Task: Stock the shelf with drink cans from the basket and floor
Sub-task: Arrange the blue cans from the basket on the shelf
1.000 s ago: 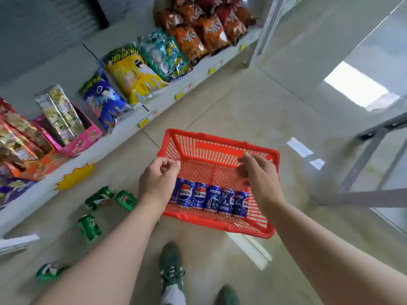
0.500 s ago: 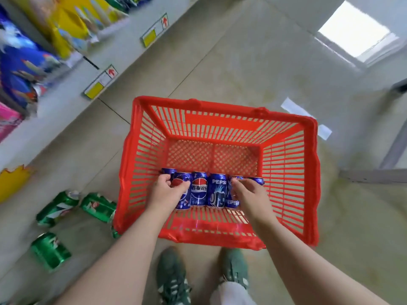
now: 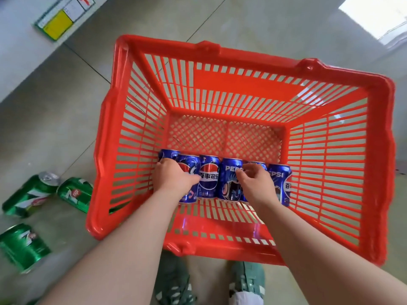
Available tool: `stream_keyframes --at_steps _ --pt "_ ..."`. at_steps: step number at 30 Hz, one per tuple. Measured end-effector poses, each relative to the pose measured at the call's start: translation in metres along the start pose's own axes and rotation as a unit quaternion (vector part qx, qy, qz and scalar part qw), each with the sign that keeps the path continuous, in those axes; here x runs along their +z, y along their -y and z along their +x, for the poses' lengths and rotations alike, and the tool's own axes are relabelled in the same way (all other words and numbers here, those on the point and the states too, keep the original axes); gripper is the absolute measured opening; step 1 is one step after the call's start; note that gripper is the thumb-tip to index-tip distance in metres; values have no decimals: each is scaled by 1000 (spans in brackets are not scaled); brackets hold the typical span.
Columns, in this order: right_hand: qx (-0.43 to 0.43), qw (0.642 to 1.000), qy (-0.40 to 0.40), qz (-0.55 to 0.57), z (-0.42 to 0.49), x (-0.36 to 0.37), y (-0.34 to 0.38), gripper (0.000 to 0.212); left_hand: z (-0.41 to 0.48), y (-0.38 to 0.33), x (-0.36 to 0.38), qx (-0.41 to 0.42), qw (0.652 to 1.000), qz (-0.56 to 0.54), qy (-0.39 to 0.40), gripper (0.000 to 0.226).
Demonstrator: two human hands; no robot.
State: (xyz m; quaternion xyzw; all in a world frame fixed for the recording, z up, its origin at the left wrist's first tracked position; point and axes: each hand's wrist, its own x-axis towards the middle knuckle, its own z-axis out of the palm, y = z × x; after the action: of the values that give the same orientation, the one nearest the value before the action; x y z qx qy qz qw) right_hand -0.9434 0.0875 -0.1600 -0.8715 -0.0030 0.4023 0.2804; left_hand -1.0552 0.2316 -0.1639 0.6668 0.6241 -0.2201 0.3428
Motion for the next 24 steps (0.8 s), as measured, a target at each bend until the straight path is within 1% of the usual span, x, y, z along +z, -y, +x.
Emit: stream_keyframes --at_steps 1,4,7,10,12,14,17,20,22,24 --pt "3 1000 -19 -7 4 3 -2 33 0 1 1 4 1000 0 -2 81" --pt "25 993 -111 -40 15 4 -7 34 -6 3 4 15 1000 5 -11 85" --pt "66 981 -166 -79 22 -7 -13 45 -8 4 4 20 1000 5 -24 89" --pt "81 965 -220 -114 25 -28 -19 53 -5 2 2 18 1000 4 -21 89" --pt "91 971 -204 -81 29 -37 -27 54 -2 2 3 21 1000 9 -18 87" --pt "100 978 -173 -54 31 -39 -35 48 -2 2 5 21 999 24 -7 85" --pt "106 978 -159 -88 37 -40 -41 49 -2 1 9 24 999 43 20 77" --pt "123 973 -135 -141 41 -42 -36 50 0 3 5 13 999 22 31 70" --pt "128 971 -122 -161 41 -41 -38 49 1 4 0 7 999 9 34 76" --pt "128 979 -111 -116 38 -40 -41 54 -1 5 -4 1 999 -3 40 85"
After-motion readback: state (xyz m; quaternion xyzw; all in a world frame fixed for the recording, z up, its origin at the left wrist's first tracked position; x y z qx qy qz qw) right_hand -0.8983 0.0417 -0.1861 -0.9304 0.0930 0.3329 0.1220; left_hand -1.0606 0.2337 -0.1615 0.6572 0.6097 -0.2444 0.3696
